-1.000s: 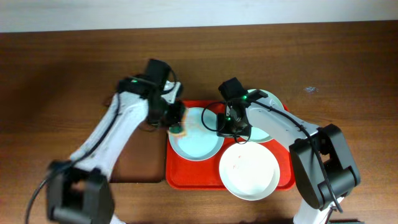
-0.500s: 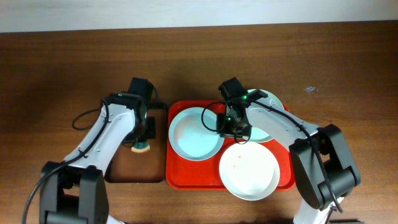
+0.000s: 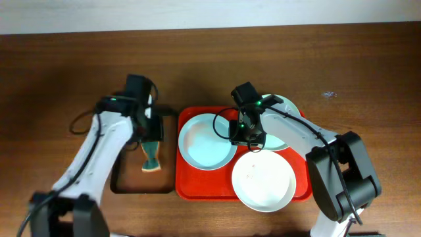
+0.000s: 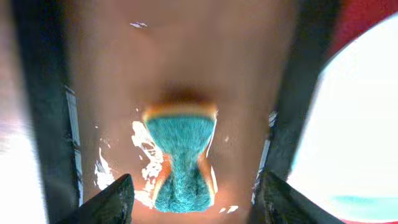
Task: Clean dirty plates on tray and stack at the side
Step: 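Return the sponge to the black tray and release it with the left gripper, then lift the left blue plate off the red tray with the right gripper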
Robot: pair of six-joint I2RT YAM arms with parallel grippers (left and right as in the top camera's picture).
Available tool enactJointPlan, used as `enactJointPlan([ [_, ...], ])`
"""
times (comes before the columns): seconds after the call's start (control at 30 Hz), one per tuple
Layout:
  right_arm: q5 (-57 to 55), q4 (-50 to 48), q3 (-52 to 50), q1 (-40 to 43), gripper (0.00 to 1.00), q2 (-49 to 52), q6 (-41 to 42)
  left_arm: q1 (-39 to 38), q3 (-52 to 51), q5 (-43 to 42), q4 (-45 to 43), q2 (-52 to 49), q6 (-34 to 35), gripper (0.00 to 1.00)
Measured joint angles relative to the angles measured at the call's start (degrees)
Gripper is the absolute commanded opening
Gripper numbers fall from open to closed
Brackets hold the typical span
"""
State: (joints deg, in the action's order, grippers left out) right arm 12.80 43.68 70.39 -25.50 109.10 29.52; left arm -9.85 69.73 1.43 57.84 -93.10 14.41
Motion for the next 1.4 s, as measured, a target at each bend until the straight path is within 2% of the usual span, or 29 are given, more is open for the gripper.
enactJointPlan([
  [0.07, 0.00, 0.00, 0.00, 0.00, 0.33, 0.00, 0.02, 2.64, 2.69, -0.55, -0.13, 6.14, 1.51, 0.99],
  [0.1, 0.00, -0.17, 0.00, 0.00, 0.33, 0.00, 0.00, 5.51, 3.17, -0.83, -0.33, 9.94, 1.99, 0.99],
  [0.23, 0.00, -0.46, 0.00, 0.00, 0.32, 0.00, 0.00, 12.83, 3.19, -1.70, -0.17, 13.81, 2.38, 0.99],
  [0.4, 0.00, -2.45, -0.13, 0.00, 0.32, 0.00, -0.02, 12.83, 3.19, -1.73, -0.17, 13.81, 2.38, 0.99],
  [0.5, 0.02, -3.45, -0.31, 0.00, 0.19, 0.00, -0.04, 12.83, 3.19, -1.73, -0.17, 13.81, 2.38, 0.99],
  [0.63, 0.00, -4.02, -0.90, -0.13, 0.17, 0.04, 0.00, 12.83, 3.19, -1.73, -0.17, 13.81, 2.38, 0.99],
  [0.73, -0.26, -5.90, -2.47, -1.07, 0.04, 0.26, -0.02, 12.83, 3.19, -1.73, -0.17, 13.81, 2.38, 0.99],
  [0.93, -0.22, -5.18, -2.62, -1.18, 0.04, 0.28, -0.15, 12.83, 3.19, -1.73, -0.17, 13.81, 2.38, 0.99],
  [1.07, 0.13, 4.26, 2.58, -0.31, 0.04, -0.35, -0.15, 12.83, 3.19, -1.75, -0.09, 13.81, 2.38, 0.99],
  [1.27, -2.54, 16.79, 16.15, -0.31, 0.04, -1.51, -0.17, 12.83, 3.19, -2.12, -0.09, 13.81, 2.38, 0.99],
  [1.4, -5.68, 13.79, 18.88, -2.08, 0.04, -1.55, 0.15, 12.83, 3.19, -2.12, -0.11, 13.81, 2.38, 0.99],
])
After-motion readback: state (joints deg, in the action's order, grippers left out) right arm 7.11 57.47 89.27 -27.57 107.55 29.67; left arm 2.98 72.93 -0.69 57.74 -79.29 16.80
